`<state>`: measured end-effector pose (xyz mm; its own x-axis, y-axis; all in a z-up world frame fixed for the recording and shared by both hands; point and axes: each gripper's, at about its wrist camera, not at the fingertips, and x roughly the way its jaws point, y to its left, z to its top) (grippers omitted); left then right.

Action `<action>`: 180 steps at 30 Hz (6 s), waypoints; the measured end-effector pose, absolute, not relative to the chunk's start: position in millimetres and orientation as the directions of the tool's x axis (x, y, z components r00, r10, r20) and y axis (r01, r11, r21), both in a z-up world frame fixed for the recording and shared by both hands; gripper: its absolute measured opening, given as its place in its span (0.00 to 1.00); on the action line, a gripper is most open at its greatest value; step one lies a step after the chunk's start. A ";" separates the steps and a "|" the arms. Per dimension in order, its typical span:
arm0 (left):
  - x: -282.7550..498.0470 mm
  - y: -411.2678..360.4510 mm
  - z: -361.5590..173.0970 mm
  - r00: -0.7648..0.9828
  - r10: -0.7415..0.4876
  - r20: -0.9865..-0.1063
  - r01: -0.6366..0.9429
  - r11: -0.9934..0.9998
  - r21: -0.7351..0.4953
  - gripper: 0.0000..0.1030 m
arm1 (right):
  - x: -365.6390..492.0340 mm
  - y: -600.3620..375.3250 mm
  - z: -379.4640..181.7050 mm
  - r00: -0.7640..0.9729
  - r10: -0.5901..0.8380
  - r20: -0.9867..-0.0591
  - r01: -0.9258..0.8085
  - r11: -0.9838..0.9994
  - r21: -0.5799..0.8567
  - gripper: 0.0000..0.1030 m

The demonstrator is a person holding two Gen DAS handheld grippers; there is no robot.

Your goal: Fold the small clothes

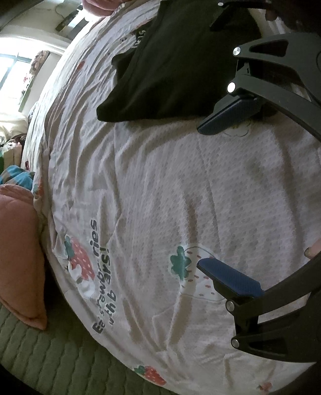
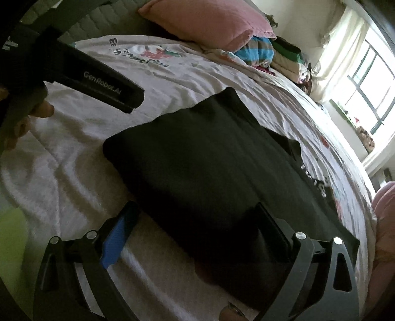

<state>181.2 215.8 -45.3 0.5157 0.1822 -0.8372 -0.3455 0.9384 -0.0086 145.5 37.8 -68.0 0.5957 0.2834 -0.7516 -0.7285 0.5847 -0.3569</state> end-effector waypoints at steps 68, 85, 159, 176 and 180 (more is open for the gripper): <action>244.4 -3.4 60.3 0.592 -0.257 -0.764 0.055 0.958 -0.280 0.16 | 118.9 -151.0 25.4 0.795 0.419 -0.438 -0.486 0.872 -0.049 0.06; 256.6 -61.6 41.0 0.527 -0.274 -0.805 0.104 0.960 -0.259 0.16 | 125.2 -205.2 5.5 0.769 0.403 -0.496 -0.429 0.901 0.066 0.06; 225.2 -60.5 -24.0 0.553 -0.258 -0.792 0.113 0.965 -0.236 0.73 | 274.7 -280.0 18.7 0.530 0.524 -0.667 -0.441 0.842 0.311 0.18; 217.9 -59.3 -34.9 0.529 -0.262 -0.807 0.112 0.964 -0.240 0.73 | 253.8 -316.7 -34.9 0.441 0.526 -0.727 -0.263 0.850 0.456 0.48; 214.0 -58.8 -33.6 0.532 -0.257 -0.806 0.114 0.966 -0.233 0.73 | 237.3 -318.7 -33.9 0.443 0.526 -0.726 -0.251 0.850 0.463 0.53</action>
